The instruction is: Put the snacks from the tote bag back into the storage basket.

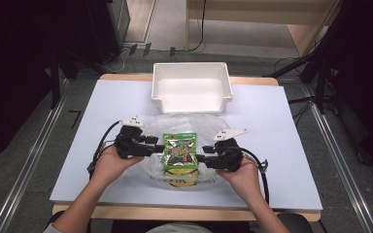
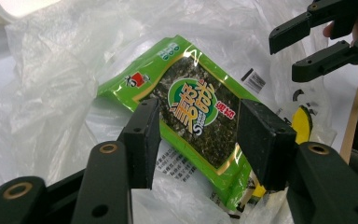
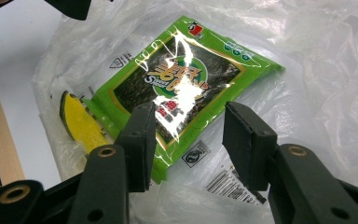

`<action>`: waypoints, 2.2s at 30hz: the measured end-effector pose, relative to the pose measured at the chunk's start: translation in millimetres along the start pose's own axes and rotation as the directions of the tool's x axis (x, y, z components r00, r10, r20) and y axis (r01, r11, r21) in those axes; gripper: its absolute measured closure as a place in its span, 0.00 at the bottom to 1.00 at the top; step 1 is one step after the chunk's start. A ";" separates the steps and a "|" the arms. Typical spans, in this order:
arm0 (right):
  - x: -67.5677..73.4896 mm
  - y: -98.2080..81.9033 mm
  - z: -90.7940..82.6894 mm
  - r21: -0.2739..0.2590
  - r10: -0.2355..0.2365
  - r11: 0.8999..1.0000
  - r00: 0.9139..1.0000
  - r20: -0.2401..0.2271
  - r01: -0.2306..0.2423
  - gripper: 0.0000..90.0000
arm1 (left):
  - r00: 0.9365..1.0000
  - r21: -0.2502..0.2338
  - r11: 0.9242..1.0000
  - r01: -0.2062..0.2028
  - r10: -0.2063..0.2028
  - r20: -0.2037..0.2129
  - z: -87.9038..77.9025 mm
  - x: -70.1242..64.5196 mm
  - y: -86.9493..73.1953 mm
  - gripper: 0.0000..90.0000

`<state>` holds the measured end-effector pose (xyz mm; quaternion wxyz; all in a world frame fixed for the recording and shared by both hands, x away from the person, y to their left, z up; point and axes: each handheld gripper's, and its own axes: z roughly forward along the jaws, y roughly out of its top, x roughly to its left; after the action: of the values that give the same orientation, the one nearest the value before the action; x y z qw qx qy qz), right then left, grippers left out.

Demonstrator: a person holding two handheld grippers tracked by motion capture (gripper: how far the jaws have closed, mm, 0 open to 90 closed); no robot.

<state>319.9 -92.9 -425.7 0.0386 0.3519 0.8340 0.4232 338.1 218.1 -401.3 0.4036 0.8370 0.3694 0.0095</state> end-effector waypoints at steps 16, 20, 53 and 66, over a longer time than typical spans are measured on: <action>1.8 7.4 13.8 -0.027 0.019 0.999 1.000 0.016 -0.018 0.60 | 0.999 0.066 0.998 0.021 -0.019 -0.032 25.9 -8.1 -15.3 0.96; 2.2 9.5 20.5 -0.025 0.012 1.000 0.999 0.032 -0.011 0.61 | 0.999 0.095 0.995 0.010 -0.006 -0.039 35.0 -7.5 -19.3 0.96; 1.4 13.7 44.3 0.000 0.122 0.992 0.992 -0.028 -0.122 0.43 | 0.999 0.107 0.994 0.031 -0.028 -0.028 51.6 -1.2 -24.1 0.95; -4.4 13.4 50.4 0.033 0.146 0.989 0.989 -0.026 -0.145 0.50 | 0.998 0.061 0.996 0.066 -0.066 0.001 59.5 4.6 -19.5 0.93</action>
<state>348.8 -56.1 -449.1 -0.0099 0.4064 0.8131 0.4167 348.2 189.1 -456.0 0.3784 0.8363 0.3964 -0.0163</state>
